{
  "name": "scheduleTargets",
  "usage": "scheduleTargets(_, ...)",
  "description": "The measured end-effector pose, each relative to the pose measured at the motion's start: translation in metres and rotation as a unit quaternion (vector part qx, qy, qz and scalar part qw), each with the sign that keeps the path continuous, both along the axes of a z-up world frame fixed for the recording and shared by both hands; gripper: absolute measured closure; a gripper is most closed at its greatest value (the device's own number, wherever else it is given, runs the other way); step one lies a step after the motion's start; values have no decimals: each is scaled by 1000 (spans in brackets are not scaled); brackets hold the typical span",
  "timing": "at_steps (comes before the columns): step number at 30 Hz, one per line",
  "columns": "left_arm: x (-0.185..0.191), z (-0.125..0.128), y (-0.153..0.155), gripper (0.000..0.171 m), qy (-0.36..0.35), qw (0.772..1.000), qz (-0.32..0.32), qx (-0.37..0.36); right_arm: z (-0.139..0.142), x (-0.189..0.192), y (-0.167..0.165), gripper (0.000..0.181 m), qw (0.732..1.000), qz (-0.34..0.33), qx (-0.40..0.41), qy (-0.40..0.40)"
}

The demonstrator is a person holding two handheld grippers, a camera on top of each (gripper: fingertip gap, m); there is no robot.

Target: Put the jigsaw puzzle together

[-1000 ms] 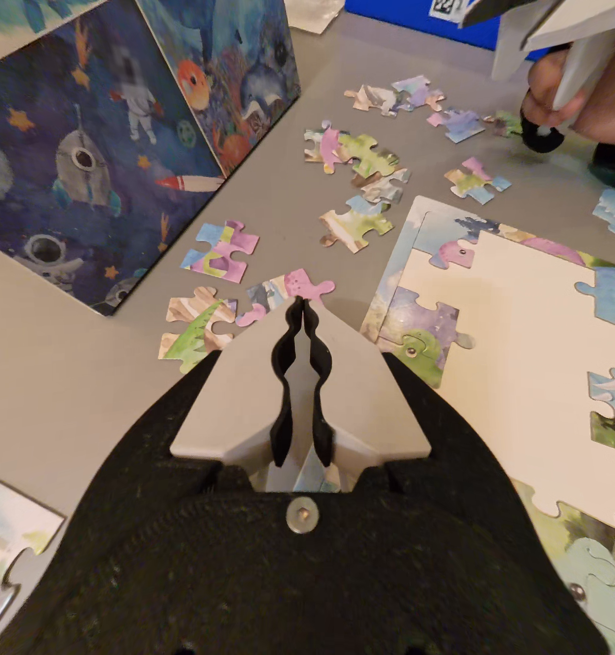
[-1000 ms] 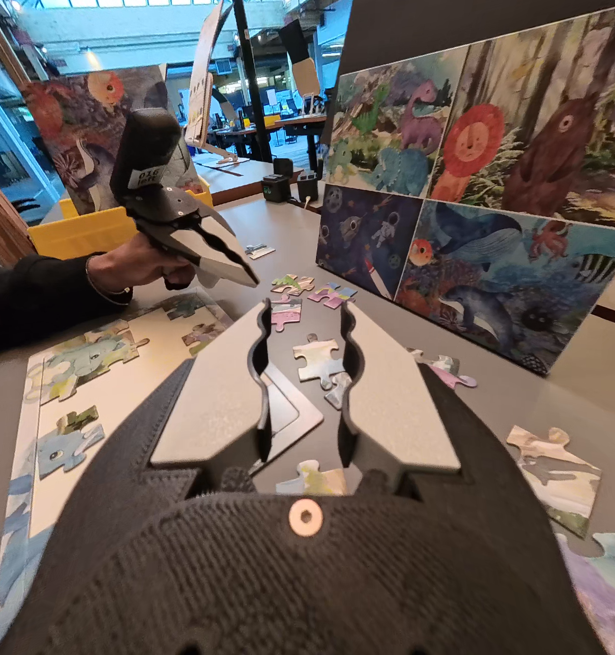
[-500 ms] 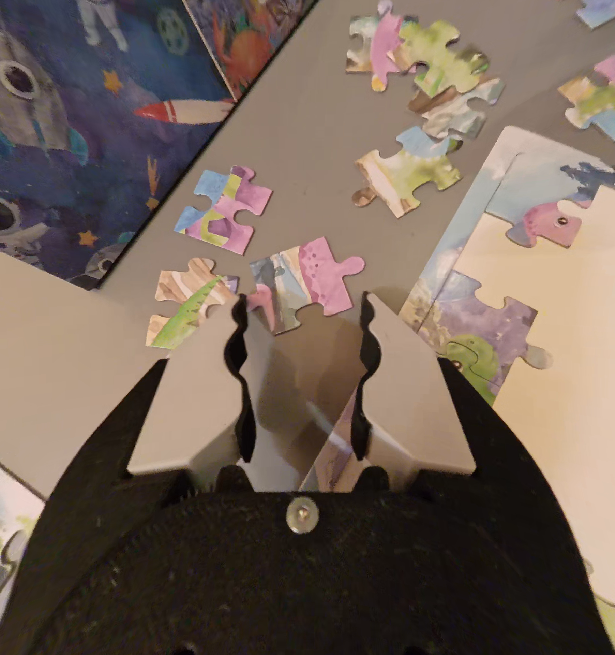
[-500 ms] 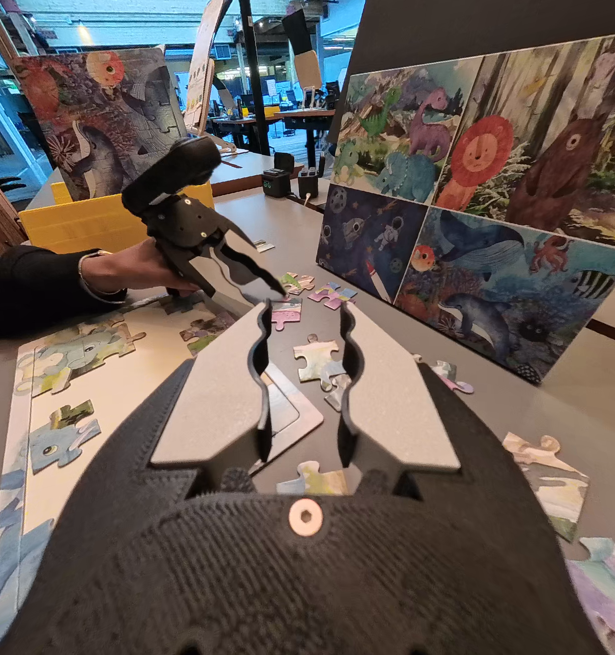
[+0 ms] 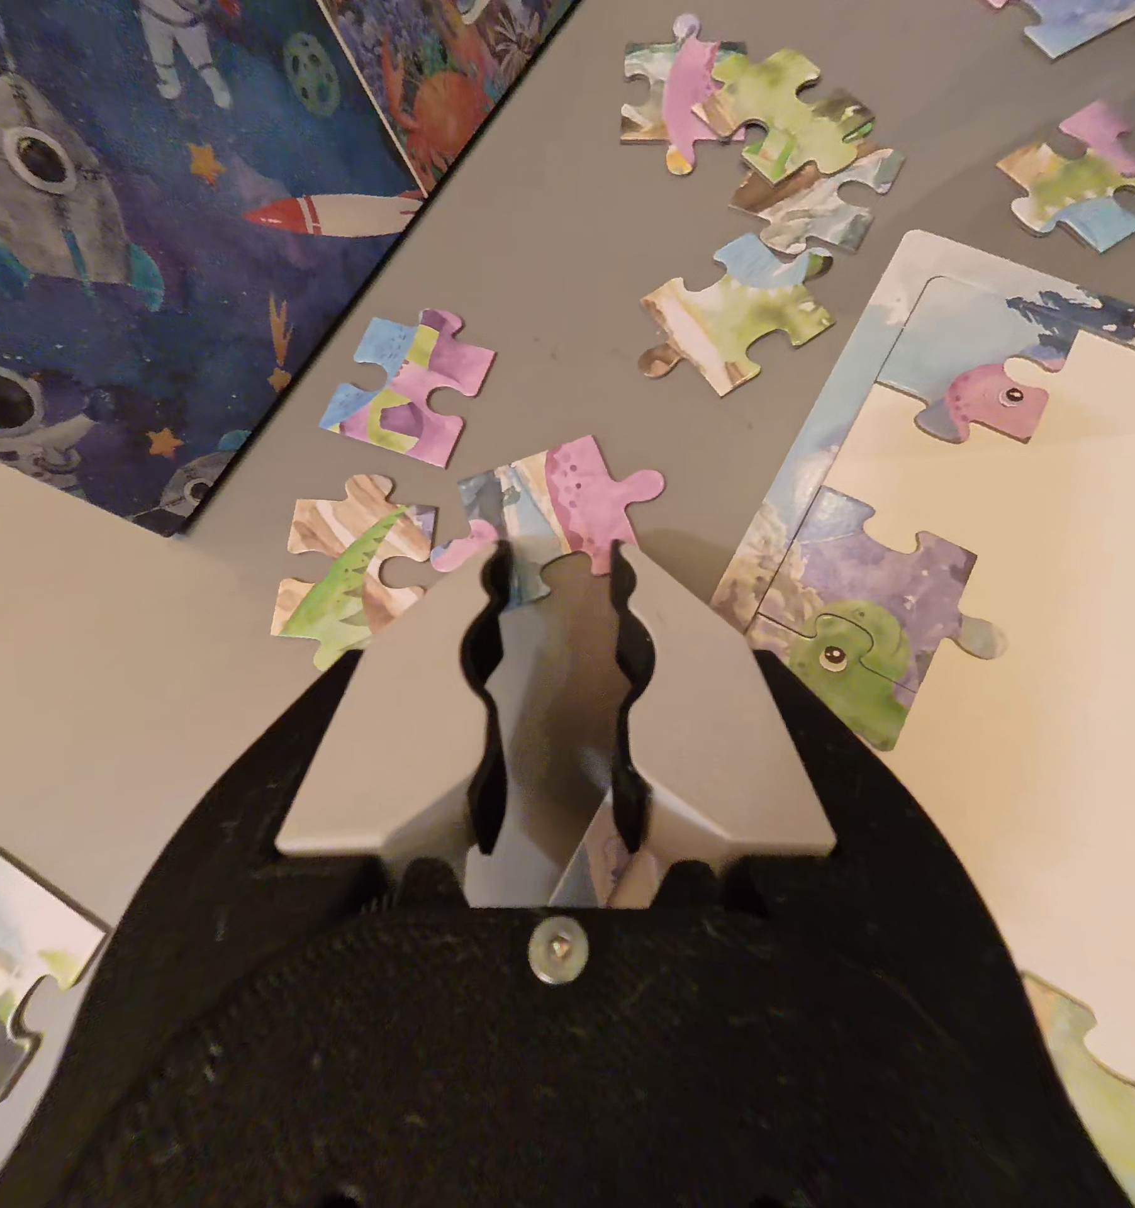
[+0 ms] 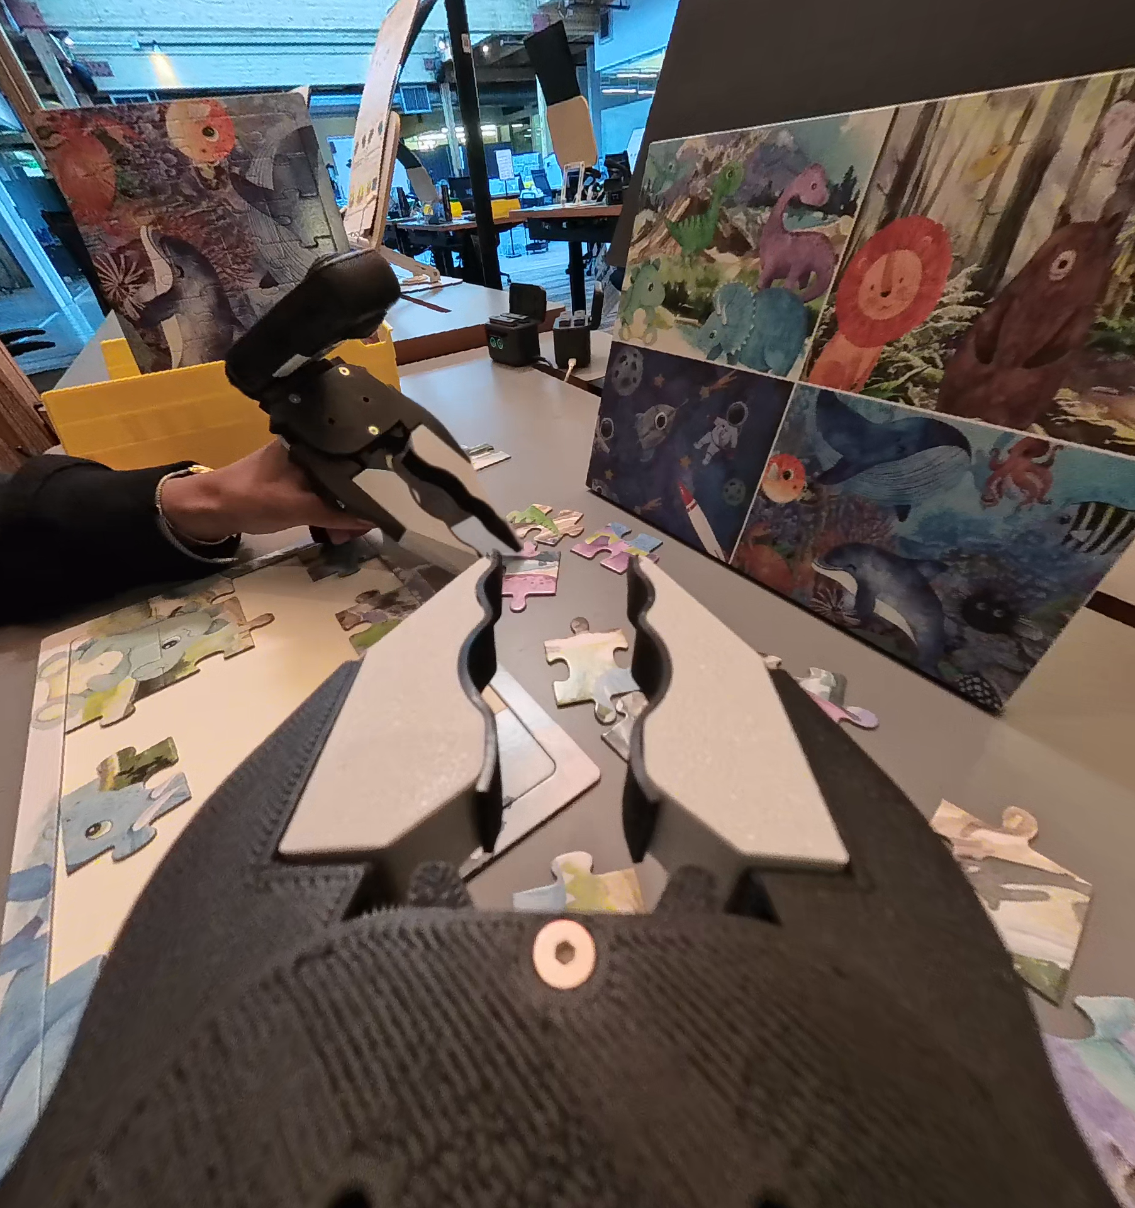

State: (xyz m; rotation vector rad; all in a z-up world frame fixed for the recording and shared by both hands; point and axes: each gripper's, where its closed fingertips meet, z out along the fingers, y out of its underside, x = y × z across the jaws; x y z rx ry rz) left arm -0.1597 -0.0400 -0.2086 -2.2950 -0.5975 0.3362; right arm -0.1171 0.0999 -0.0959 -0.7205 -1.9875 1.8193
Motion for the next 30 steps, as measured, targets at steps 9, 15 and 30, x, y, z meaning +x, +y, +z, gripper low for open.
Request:
scheduleTargets(9,0,-4,-3,110,-33,999,22,4,-1,0,-1,145,1000,1,3,-1)
scheduleTargets(15,4,-3,0,127,-34,999,8,10,-3,0,-2,145,1000,2,6,-1)
scheduleTargets(30,8,-3,3,117,-17,1000,6,-2,-3,0,-3,145,1000,3,11,-1)
